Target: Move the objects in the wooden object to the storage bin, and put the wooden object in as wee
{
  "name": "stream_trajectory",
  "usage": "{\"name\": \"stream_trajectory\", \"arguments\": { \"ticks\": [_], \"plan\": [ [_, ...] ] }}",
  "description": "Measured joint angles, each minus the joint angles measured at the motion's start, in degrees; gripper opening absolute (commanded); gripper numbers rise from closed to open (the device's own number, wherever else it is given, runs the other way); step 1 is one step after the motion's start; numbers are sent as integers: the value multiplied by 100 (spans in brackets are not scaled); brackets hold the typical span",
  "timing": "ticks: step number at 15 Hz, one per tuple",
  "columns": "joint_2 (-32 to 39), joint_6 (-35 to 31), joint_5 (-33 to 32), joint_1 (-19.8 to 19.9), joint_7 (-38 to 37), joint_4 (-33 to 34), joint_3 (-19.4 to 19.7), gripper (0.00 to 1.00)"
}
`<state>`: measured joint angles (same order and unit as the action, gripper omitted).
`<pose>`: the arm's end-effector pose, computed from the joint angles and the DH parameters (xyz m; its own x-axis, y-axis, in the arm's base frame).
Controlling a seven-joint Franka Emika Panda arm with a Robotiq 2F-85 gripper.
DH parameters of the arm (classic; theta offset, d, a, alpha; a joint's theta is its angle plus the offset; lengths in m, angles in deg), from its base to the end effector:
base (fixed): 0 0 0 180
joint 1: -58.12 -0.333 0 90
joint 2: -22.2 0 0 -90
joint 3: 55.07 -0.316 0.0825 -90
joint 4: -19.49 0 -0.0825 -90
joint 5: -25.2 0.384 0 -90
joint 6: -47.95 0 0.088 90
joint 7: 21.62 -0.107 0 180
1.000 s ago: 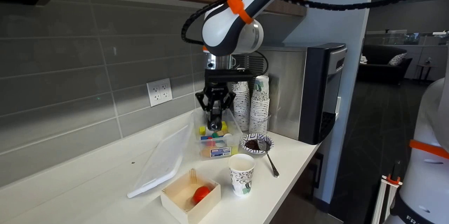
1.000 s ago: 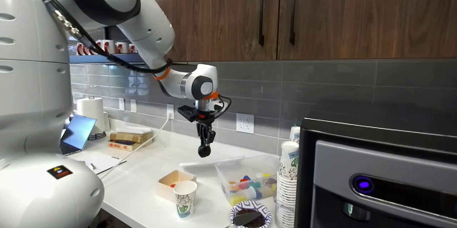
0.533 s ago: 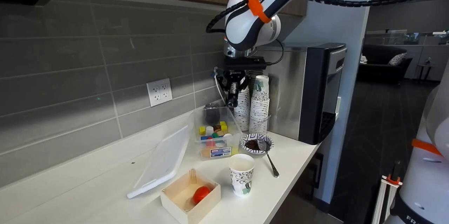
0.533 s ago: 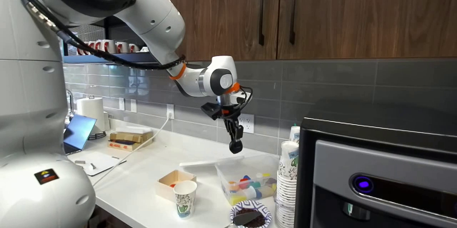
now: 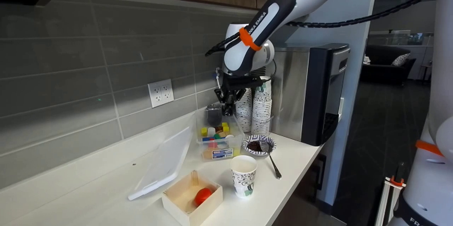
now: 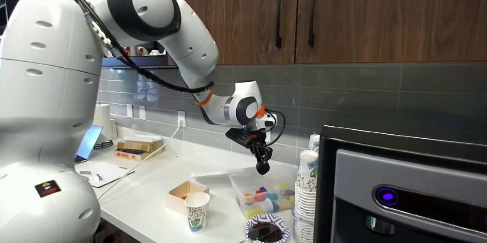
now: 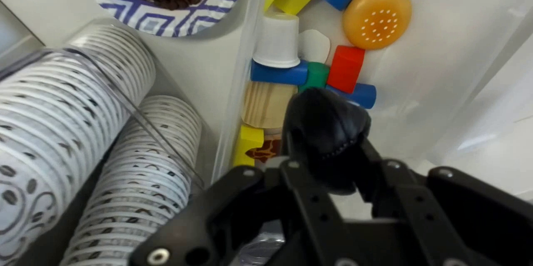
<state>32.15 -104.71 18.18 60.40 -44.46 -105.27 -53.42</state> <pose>0.5822 -0.0361 0.3437 0.8843 -0.3447 0.3149 -0.3527 -0.9351 -0.0330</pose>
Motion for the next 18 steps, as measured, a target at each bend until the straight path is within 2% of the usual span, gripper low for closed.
{"name": "stream_trajectory", "arguments": {
  "ticks": [1,4,7,10,13,18],
  "plan": [
    [200,-173,28,-14,185,90,-7,57],
    [699,-484,105,-76,557,357,-24,77],
    [894,-497,173,-144,683,514,-24,100],
    [819,-320,341,-236,812,532,-124,100],
    [610,267,833,-318,1318,530,-570,100],
    [260,1254,945,-933,1381,545,-1071,100]
  ]
}}
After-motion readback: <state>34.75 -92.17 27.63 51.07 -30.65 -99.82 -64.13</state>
